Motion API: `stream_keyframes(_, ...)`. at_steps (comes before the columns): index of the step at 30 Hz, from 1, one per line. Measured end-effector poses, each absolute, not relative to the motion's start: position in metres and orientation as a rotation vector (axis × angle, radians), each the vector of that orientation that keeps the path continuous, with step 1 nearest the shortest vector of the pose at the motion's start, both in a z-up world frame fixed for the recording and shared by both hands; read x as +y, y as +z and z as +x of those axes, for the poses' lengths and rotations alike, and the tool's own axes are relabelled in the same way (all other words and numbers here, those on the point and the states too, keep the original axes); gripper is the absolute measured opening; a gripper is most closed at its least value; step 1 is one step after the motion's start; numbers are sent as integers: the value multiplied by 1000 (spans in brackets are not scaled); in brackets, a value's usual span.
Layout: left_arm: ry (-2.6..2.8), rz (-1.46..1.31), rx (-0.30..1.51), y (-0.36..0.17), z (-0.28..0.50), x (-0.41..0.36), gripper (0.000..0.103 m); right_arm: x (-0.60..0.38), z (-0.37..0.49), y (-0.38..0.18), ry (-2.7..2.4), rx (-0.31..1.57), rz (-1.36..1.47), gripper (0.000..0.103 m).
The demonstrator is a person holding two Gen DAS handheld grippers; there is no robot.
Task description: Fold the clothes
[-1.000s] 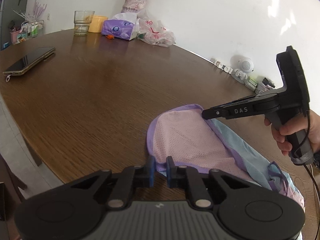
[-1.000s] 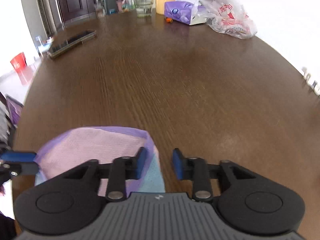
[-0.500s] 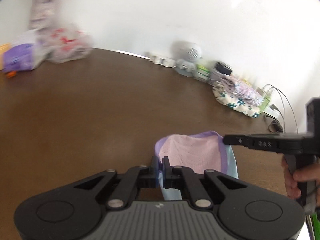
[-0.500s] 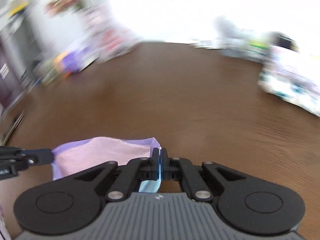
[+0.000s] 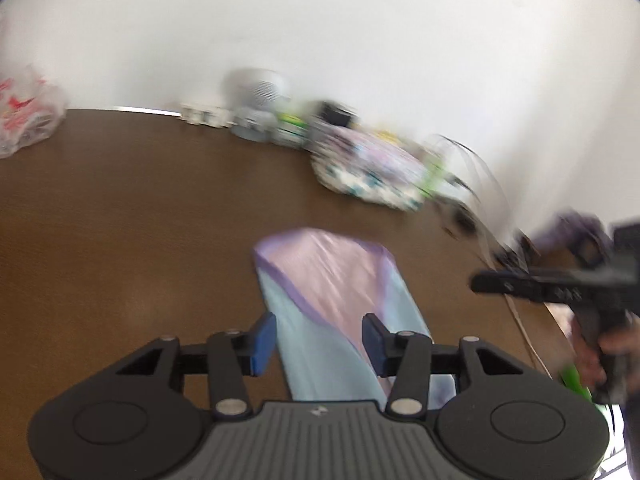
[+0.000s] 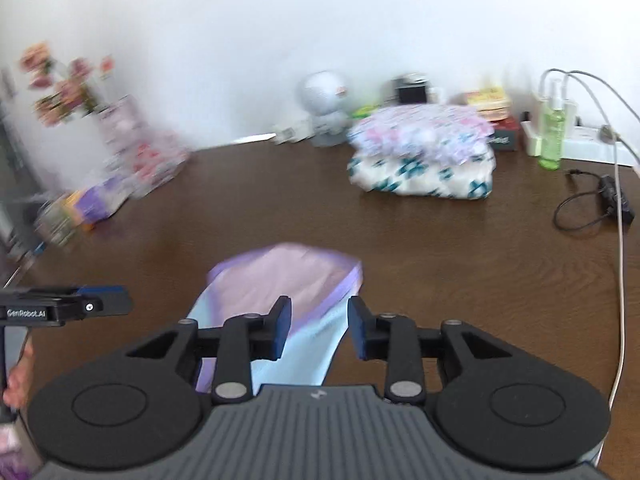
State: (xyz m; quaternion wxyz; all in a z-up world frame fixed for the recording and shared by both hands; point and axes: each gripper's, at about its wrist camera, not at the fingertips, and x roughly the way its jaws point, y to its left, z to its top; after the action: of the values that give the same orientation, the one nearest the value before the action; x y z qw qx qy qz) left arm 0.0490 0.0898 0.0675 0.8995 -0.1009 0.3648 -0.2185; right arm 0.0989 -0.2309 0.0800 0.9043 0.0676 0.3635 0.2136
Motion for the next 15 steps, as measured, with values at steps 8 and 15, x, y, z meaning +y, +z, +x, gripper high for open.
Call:
stream_keyframes(8,-571,-211,818,25,-72,64,49,-214,-38,45,614,754,64,33)
stream_keyframes(15,-496,-165,828,15,-81,59,15,-215,-59,20,570,788,152,35)
